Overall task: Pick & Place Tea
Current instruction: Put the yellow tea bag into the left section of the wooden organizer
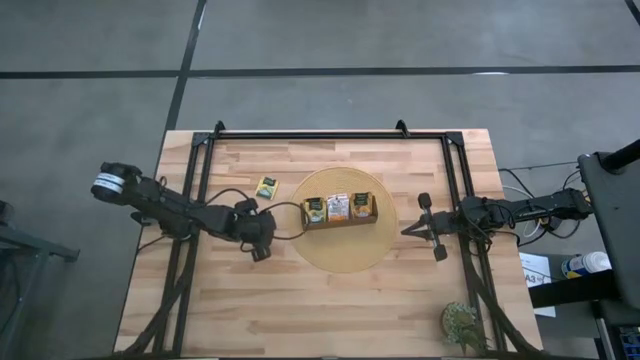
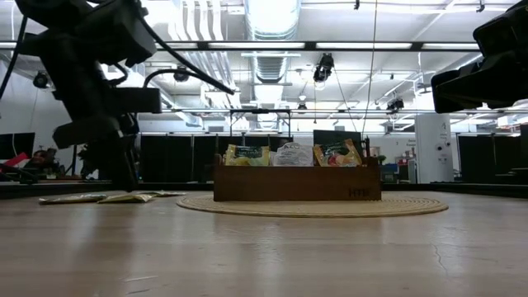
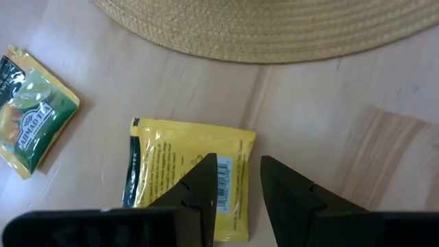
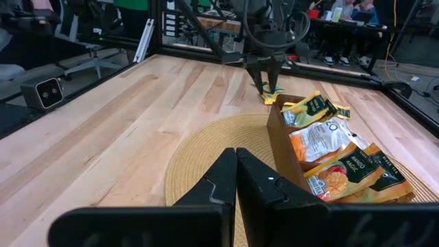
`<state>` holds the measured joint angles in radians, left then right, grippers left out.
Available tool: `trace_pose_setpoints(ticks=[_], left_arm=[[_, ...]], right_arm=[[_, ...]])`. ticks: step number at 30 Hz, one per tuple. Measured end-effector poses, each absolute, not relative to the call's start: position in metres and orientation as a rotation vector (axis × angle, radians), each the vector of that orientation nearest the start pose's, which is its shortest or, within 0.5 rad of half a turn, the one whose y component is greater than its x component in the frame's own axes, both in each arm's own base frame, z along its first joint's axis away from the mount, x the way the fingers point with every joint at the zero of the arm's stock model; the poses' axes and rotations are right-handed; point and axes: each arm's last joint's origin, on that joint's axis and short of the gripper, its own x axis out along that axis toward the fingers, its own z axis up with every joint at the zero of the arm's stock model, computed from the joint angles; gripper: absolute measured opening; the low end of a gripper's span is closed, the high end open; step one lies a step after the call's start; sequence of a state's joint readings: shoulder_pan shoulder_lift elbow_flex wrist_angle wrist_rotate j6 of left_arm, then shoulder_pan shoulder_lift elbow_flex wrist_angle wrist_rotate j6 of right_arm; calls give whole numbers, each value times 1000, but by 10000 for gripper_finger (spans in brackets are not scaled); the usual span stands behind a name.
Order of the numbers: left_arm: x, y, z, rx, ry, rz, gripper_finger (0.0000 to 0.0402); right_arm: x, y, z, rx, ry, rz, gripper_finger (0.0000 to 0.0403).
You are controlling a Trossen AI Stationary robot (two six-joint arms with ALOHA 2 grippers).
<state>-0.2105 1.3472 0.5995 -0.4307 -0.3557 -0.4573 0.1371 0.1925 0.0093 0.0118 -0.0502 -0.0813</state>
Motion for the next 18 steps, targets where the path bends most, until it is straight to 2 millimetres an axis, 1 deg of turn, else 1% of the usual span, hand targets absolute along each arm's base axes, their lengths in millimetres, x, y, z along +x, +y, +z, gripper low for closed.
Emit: trace_pose_setpoints(ticks=[6, 14, 18], left_arm=[[216, -36, 151, -96, 1069, 373, 101], [212, -34, 145, -101, 1084, 376, 64], [210, -32, 140, -107, 1074, 390, 54]], right_arm=[[107, 16, 152, -87, 164, 193, 8], [107, 16, 152, -87, 163, 193, 9], [107, 16, 152, -87, 164, 193, 8]])
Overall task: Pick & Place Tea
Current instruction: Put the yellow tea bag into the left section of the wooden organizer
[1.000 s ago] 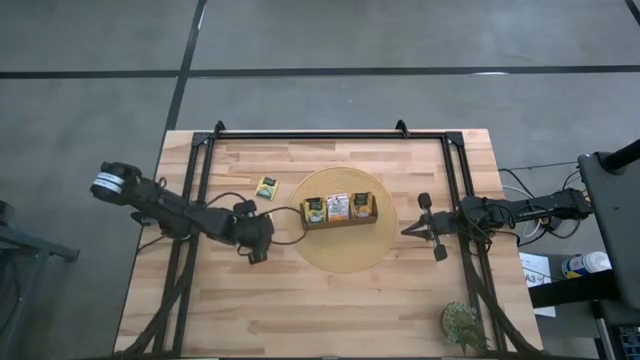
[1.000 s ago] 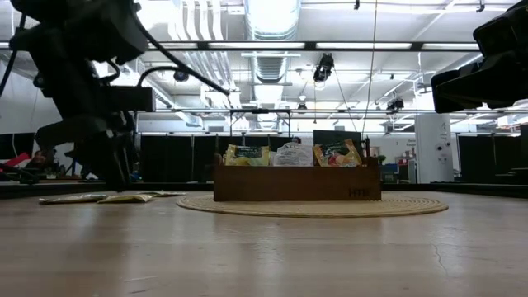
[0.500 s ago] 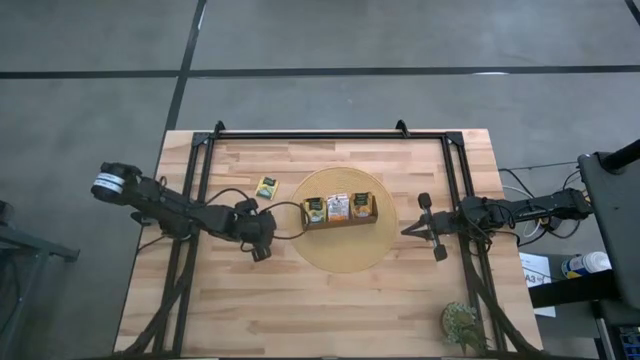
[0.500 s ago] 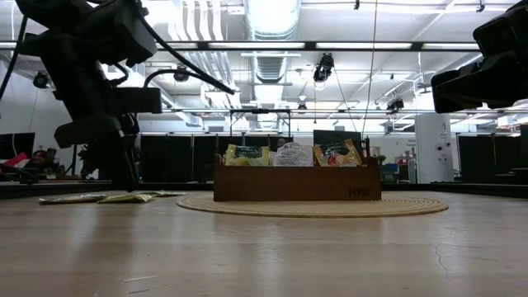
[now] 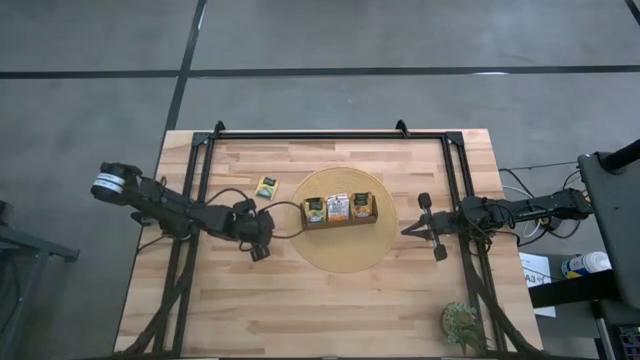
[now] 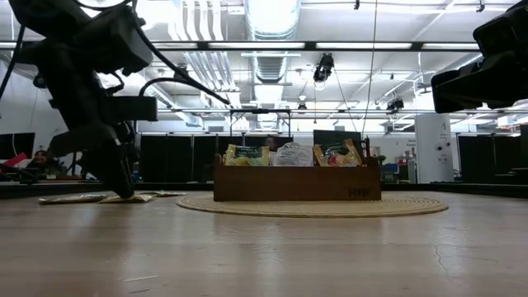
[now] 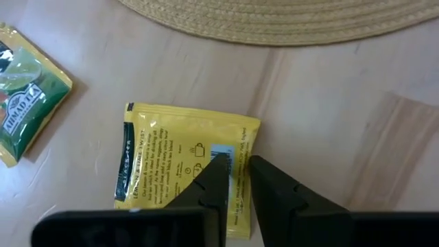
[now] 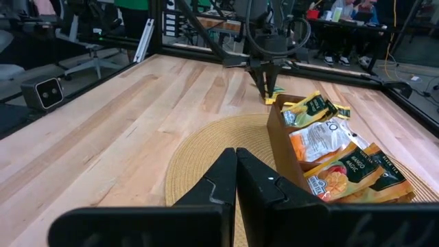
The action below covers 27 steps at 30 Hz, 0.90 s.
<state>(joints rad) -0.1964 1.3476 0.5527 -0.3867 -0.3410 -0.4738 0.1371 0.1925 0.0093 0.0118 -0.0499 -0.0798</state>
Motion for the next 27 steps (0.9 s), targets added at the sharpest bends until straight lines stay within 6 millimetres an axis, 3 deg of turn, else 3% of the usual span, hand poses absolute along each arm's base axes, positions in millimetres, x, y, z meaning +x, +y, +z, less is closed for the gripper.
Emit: trace_pose_setpoints(ticks=[8, 15, 22, 27], left_arm=[[211, -30, 140, -91, 1069, 383, 52], [211, -30, 140, -65, 1074, 367, 6], [211, -30, 141, -62, 1071, 361, 0], [221, -31, 152, -35, 1028, 345, 0]], right_arm=[[107, 16, 152, -87, 164, 193, 8], [107, 16, 152, -88, 163, 194, 9], [107, 16, 152, -88, 163, 194, 8], [107, 16, 152, -88, 164, 193, 8]])
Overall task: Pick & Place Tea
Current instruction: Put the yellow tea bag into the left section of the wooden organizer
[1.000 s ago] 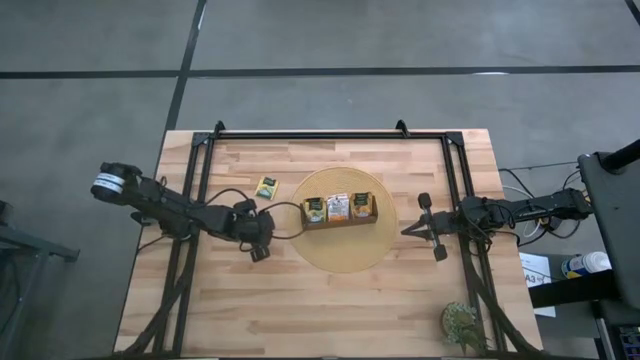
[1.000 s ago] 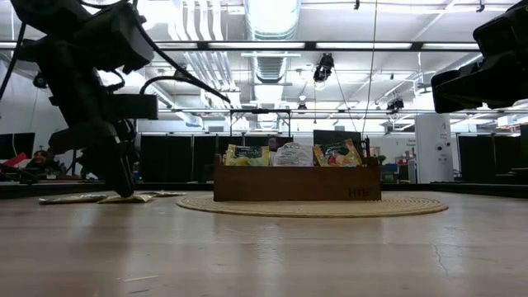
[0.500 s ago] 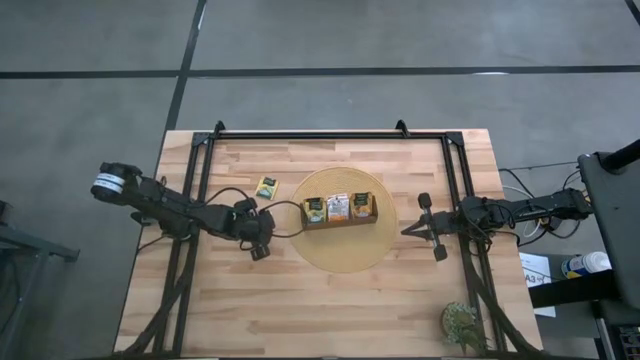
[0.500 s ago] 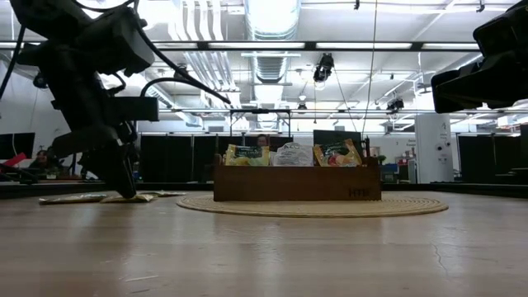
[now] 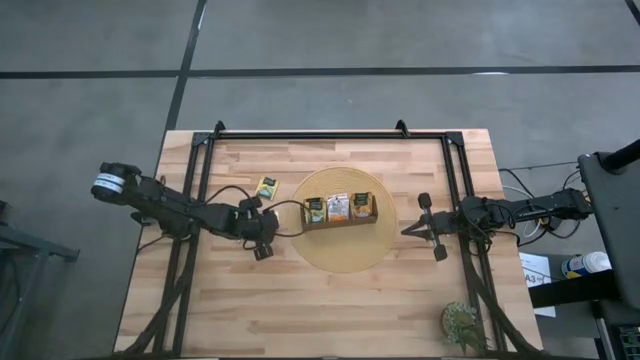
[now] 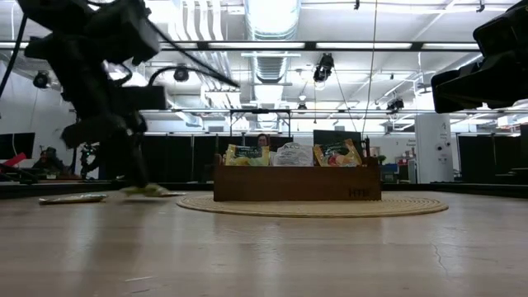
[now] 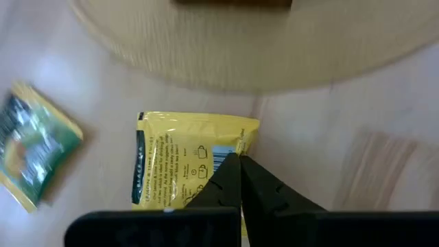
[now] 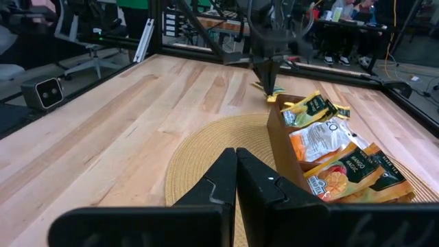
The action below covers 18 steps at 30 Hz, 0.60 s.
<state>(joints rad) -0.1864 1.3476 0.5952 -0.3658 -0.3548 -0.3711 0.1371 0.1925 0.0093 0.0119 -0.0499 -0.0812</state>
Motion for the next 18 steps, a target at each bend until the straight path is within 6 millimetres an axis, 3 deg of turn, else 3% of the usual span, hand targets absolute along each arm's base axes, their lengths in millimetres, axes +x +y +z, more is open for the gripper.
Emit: trace_pose_setpoints(ticks=[9, 18], left_arm=[[242, -33, 184, 29, 877, 428, 0], [250, -38, 198, 87, 778, 485, 0]], right_arm=[[107, 16, 152, -87, 164, 193, 9], [107, 16, 152, -87, 164, 193, 9]])
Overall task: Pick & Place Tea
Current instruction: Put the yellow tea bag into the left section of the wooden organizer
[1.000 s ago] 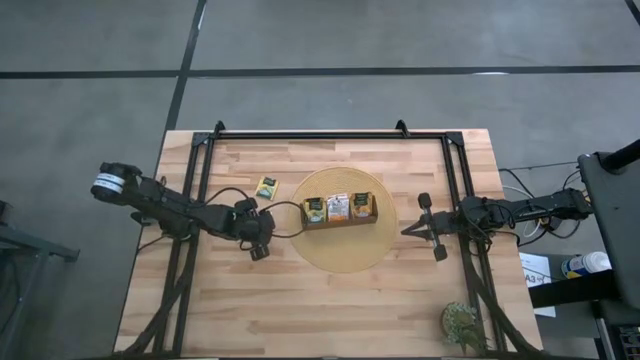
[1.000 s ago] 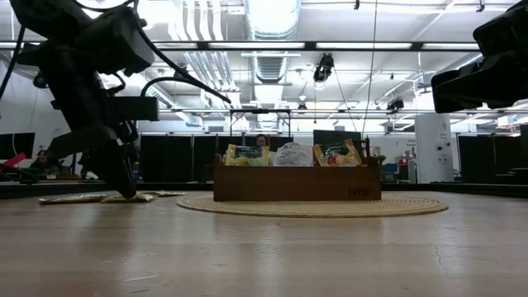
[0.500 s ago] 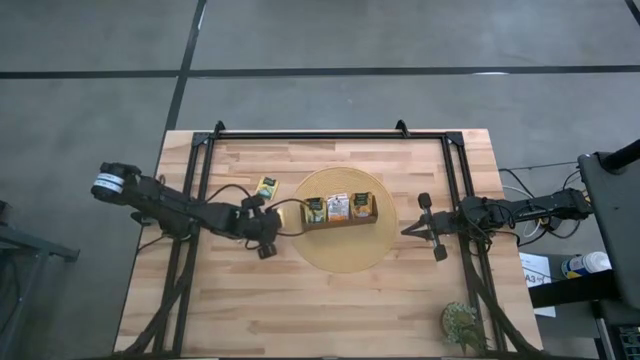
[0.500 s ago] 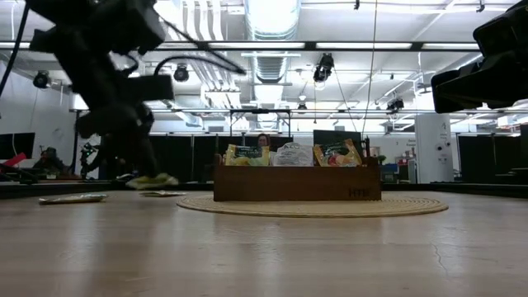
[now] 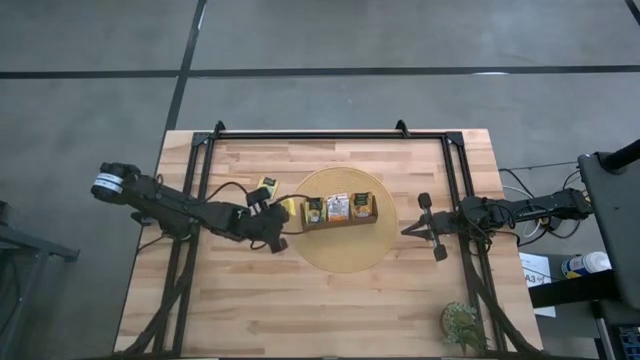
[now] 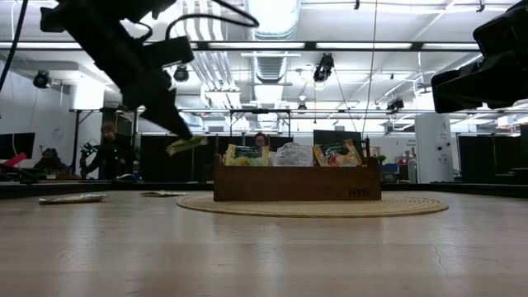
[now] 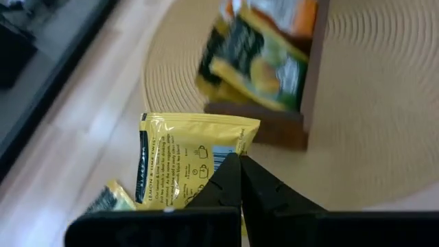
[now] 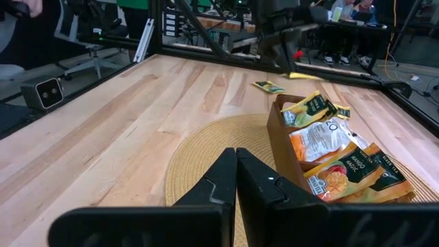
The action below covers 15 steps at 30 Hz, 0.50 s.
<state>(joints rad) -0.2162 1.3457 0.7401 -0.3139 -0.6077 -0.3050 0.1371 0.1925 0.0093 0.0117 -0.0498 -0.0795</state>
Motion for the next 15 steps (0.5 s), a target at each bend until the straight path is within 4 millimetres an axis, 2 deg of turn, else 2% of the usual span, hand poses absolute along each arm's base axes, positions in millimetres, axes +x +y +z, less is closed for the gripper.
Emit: trace_pose_setpoints(ticks=[15], left_arm=[[273, -43, 226, 29, 455, 441, 0]], right_arm=[[107, 16, 152, -87, 164, 193, 8]])
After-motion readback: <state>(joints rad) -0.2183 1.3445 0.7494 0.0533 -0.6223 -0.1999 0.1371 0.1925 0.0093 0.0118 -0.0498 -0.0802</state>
